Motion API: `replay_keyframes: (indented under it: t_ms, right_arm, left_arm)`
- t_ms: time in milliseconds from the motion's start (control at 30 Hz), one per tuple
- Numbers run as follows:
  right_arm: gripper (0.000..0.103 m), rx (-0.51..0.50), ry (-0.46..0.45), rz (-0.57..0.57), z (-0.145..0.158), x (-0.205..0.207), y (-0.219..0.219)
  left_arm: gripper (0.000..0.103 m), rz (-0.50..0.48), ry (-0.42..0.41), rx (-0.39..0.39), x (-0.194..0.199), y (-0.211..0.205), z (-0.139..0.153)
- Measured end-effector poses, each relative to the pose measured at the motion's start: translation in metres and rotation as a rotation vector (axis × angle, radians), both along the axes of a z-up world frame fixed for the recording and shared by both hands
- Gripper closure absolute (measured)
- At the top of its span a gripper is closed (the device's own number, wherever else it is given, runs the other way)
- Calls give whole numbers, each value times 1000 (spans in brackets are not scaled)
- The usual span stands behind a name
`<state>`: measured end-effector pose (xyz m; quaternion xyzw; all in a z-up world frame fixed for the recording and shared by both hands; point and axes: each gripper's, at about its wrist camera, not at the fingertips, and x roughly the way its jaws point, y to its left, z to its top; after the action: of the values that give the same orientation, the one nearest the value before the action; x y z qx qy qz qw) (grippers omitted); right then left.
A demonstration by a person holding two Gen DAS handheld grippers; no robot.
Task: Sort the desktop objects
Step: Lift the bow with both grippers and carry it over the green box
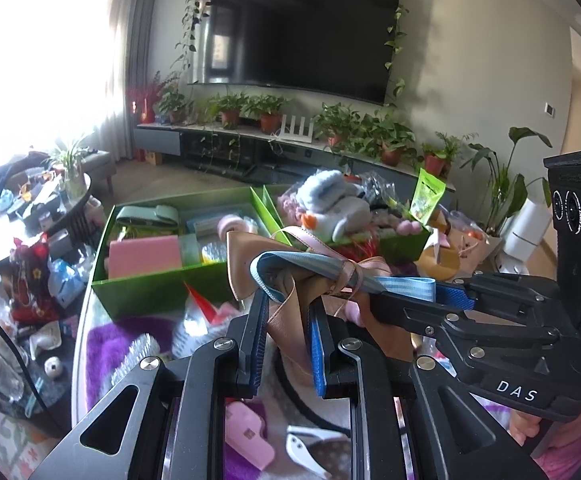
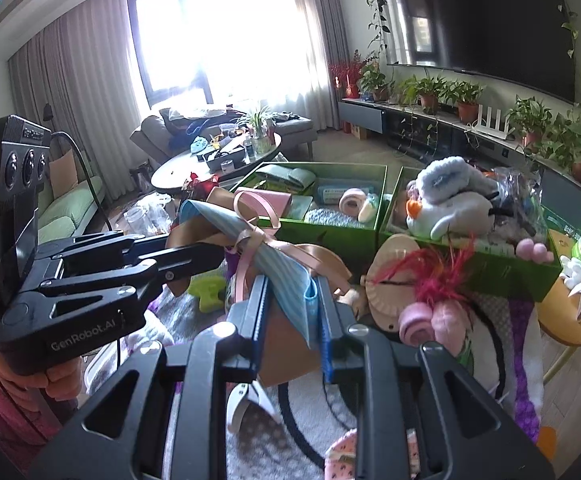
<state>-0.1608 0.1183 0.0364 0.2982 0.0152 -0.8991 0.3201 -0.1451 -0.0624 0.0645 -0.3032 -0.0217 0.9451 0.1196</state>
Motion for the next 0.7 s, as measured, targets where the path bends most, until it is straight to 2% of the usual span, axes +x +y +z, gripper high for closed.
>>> replay_keyframes:
  t_ms: [700]
  right_arm:
    - [80, -21, 26, -32, 29, -70, -21]
  left_arm:
    - [84, -22, 31, -34, -66, -12, 30]
